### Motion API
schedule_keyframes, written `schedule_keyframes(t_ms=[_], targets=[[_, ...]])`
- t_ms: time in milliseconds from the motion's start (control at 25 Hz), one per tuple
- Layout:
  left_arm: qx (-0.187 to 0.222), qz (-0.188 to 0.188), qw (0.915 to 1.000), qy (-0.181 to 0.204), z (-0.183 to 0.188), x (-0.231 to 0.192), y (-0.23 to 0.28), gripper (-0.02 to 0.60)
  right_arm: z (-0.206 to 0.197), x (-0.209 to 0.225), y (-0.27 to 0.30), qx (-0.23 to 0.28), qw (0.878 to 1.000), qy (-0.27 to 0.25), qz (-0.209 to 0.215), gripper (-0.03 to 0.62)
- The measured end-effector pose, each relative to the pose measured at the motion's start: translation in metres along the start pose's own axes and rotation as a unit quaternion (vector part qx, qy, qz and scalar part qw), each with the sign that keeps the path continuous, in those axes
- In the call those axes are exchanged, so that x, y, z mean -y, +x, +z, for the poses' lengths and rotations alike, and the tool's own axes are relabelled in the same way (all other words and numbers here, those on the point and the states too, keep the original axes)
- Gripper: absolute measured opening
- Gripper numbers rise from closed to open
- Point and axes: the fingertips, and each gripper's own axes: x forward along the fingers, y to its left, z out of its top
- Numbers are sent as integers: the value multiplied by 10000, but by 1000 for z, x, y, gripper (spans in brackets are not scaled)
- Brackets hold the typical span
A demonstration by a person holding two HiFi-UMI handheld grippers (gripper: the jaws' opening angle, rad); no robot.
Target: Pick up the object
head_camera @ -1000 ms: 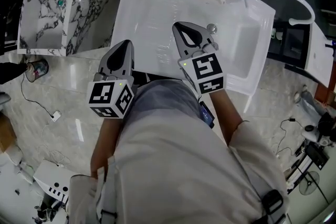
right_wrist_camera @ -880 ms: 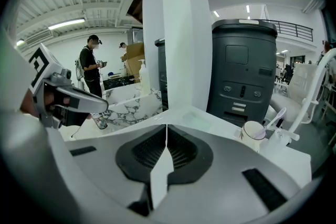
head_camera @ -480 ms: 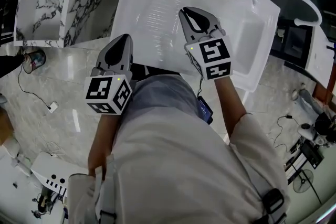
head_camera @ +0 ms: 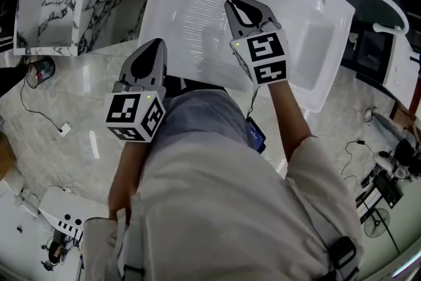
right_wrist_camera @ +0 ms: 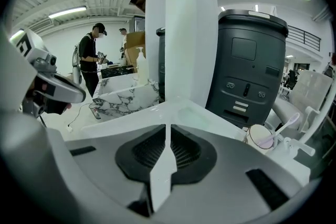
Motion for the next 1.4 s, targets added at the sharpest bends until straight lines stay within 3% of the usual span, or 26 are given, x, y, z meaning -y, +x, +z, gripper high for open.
schedule_keyframes(t_ms=[1400], targets=[[-420, -30, 9991, -51, -4, -17, 28, 1, -25, 32, 75, -709, 9963, -465, -103, 97]])
